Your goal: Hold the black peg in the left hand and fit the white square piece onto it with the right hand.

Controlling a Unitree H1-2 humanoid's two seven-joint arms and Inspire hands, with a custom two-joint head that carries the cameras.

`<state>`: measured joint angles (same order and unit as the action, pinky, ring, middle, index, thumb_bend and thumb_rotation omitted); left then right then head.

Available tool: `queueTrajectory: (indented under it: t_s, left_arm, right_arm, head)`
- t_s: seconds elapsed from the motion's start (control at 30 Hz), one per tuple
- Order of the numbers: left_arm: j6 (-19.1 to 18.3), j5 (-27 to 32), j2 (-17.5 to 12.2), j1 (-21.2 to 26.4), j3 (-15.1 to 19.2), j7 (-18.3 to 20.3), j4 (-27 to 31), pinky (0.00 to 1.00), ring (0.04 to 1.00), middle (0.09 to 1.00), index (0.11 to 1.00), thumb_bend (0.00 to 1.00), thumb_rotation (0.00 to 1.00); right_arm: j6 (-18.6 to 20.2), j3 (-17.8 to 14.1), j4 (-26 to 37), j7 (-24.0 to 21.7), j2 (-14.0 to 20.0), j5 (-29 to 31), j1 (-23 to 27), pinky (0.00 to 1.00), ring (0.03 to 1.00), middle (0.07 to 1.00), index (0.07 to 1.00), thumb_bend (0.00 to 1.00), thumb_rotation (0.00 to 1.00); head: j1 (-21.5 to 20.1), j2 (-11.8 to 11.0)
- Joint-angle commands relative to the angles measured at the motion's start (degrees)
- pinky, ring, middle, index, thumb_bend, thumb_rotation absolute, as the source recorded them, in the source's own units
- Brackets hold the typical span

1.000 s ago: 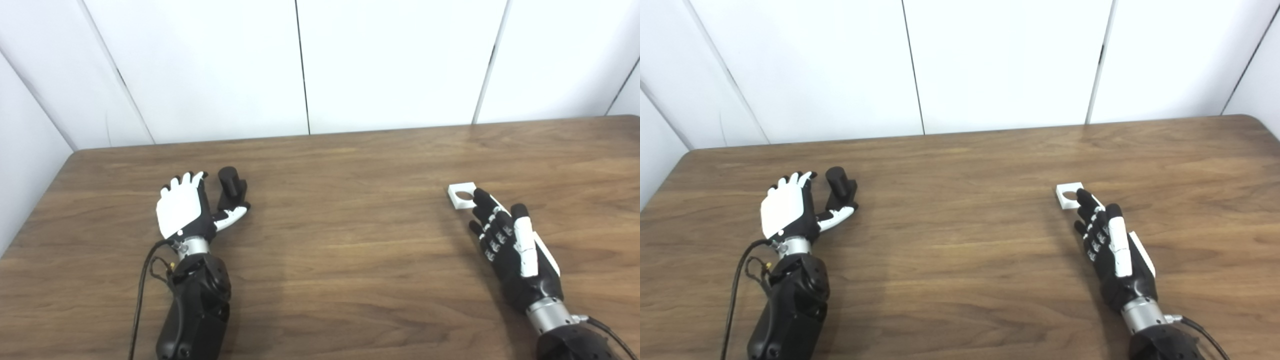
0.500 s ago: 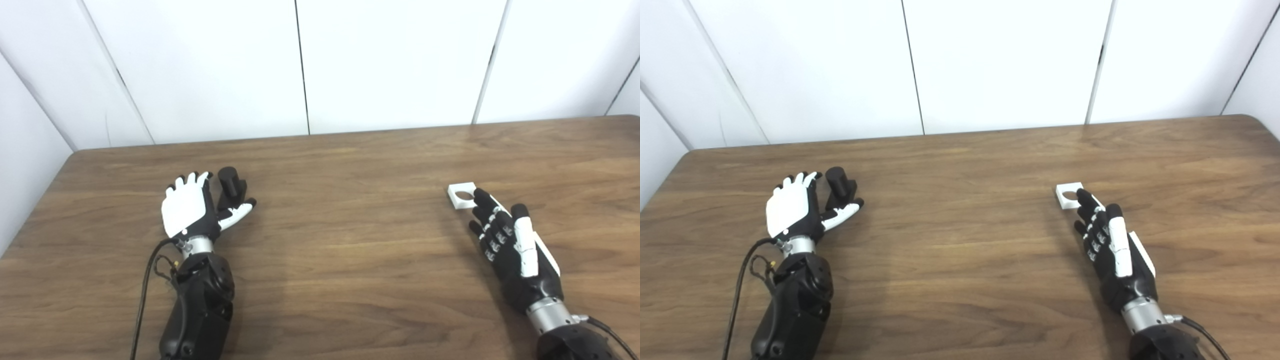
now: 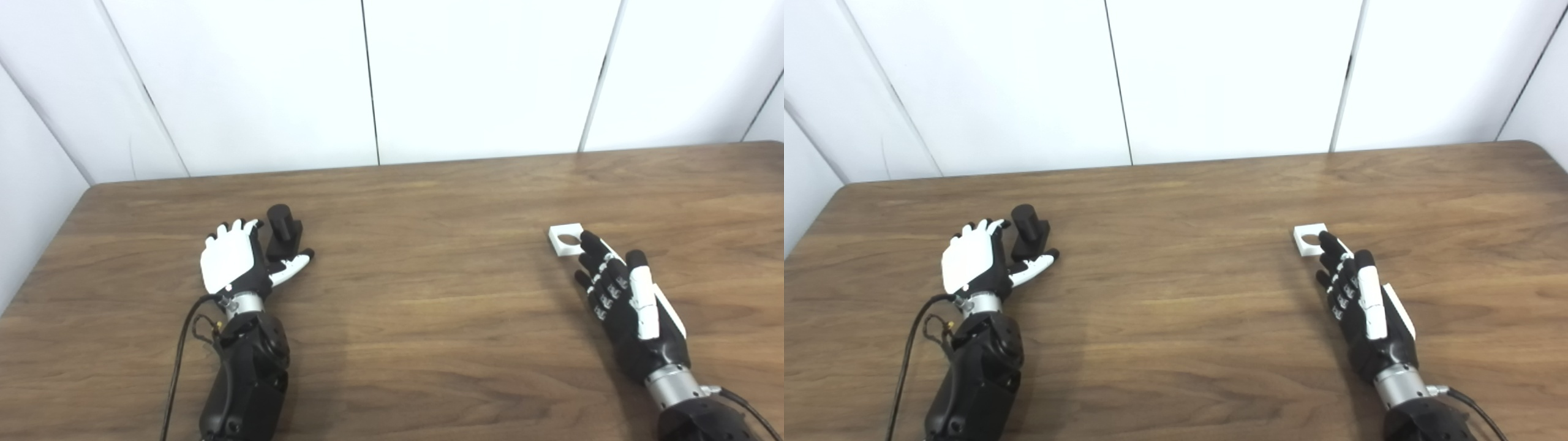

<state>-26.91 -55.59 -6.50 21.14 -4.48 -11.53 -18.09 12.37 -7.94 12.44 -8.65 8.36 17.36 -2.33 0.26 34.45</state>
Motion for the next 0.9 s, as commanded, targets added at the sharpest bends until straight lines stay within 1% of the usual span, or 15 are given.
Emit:
queueTrajectory:
  t_s: [0.0, 0.2, 0.43, 0.63, 0.77, 0.87]
  left_arm:
    - [0.04, -0.67, -0.97, 3.18, -0.35, -2.61, 0.09, 1.0, 0.999, 0.943, 0.8, 0.77, 0.56]
    - [0.01, -1.09, -1.22, 3.37, -0.56, -2.92, -1.04, 1.0, 1.0, 0.926, 0.755, 0.76, 0.51]
    - [0.01, -1.06, -1.48, 3.4, -0.78, -3.29, -1.87, 1.0, 1.0, 0.918, 0.718, 0.75, 0.5]
    - [0.12, 0.87, -1.71, 3.24, -1.21, -4.08, -1.54, 1.0, 1.0, 0.915, 0.648, 0.71, 0.42]
    - [0.58, 3.03, -1.89, 2.97, -1.51, -4.89, -1.03, 1.0, 1.0, 0.908, 0.617, 0.67, 0.3]
    - [1.06, 4.4, -2.18, 2.73, -1.81, -5.69, -0.76, 1.0, 1.0, 0.904, 0.597, 0.65, 0.24]
  right_arm:
    - [-1.86, -0.14, 0.61, -0.74, 0.37, 0.73, 0.41, 1.0, 1.0, 0.981, 0.92, 0.65, 0.98]
    - [-1.96, -0.07, 0.8, -1.06, 0.59, 0.71, 0.25, 1.0, 1.0, 0.985, 0.927, 0.65, 0.99]
    - [-1.8, 0.0, 0.99, -0.87, 0.54, 0.54, 0.11, 1.0, 1.0, 0.985, 0.923, 0.66, 0.98]
    - [-2.11, 0.03, 0.91, -1.16, 0.77, 0.54, 0.06, 1.0, 1.0, 0.986, 0.923, 0.66, 0.98]
    - [-1.96, 0.07, 1.08, -1.09, 0.9, 0.41, 0.01, 1.0, 1.0, 0.987, 0.928, 0.66, 0.99]
    - [-1.81, -0.07, 1.12, -1.1, 0.91, 0.8, 0.01, 1.0, 1.0, 0.986, 0.929, 0.66, 0.98]
  head:
    - [0.06, 0.06]
    - [0.13, 0.15]
    - [0.09, 0.25]
    - [0.18, 0.33]
    - [0.21, 0.37]
    - [0.28, 0.42]
